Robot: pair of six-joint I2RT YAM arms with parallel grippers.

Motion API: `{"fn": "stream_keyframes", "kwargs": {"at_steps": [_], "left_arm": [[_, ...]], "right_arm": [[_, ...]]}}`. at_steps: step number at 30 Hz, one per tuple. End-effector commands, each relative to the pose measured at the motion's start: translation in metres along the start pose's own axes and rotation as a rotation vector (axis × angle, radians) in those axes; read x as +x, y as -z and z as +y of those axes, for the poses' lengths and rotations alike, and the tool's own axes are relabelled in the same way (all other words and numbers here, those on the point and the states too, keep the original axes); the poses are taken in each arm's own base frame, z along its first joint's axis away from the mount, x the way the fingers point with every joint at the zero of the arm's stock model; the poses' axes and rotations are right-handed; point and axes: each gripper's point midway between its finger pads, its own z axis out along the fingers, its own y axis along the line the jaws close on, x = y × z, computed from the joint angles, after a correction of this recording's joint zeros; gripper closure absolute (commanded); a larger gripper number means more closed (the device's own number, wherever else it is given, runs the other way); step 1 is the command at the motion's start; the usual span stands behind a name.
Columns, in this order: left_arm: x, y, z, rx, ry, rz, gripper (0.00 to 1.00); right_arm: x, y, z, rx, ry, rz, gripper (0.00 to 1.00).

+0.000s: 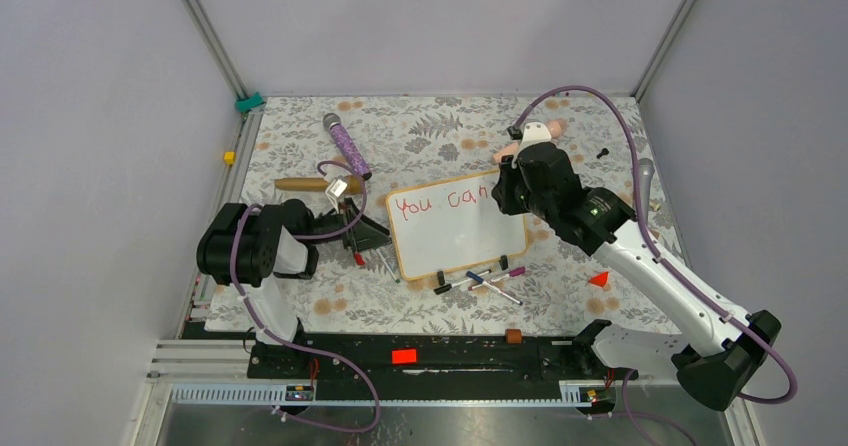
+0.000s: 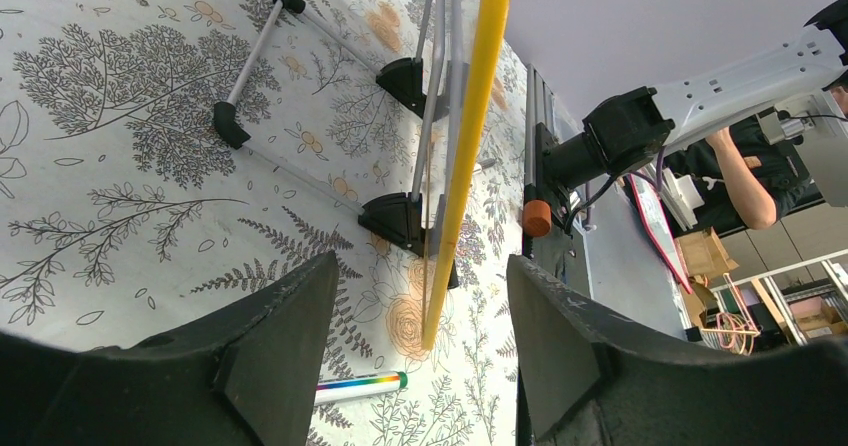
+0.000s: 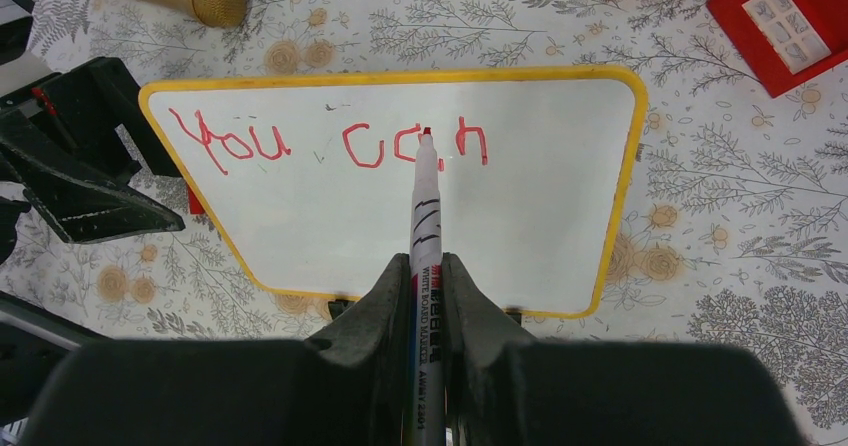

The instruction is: Write a sentence on the whiteboard

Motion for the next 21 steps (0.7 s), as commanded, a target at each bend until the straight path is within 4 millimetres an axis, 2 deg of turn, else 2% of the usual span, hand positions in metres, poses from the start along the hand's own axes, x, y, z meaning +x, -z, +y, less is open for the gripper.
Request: {"fn": "stream_keyframes", "kwargs": {"at_steps": [1,9,16,18,21], "left_arm": [[-0.0054,-0.0011,-0.0053,0.048,-0.1,0.016,0.36],[-0.0017,-0.0032,-0.0093,0.066,-0.111,0.032,0.36],[-0.0024,-0.0046,-0.0085,0.069,-0.112,0.034,0.29],[-0.004,-0.0062,-0.0054,0.069,-0.09,0.036,0.29],[-0.0066,-0.0072,-0.0019,0.055,-0.089,0.023,0.33]], "right_arm": [[-0.0192,0.007,0.0004,-0.004,-0.024,-0.079,1.0],[-0.0148,0.0055,-0.0013,0.003,-0.039,-0.07,1.0],[-0.0096,0.0027,-0.0029,0.018,-0.061,-0.051,1.0],[-0.0108,0.0023,-0.0008,0.011,-0.066,-0.05,1.0],[-0.0122,0.0013,0.0012,0.006,-0.07,-0.048,1.0]]}}
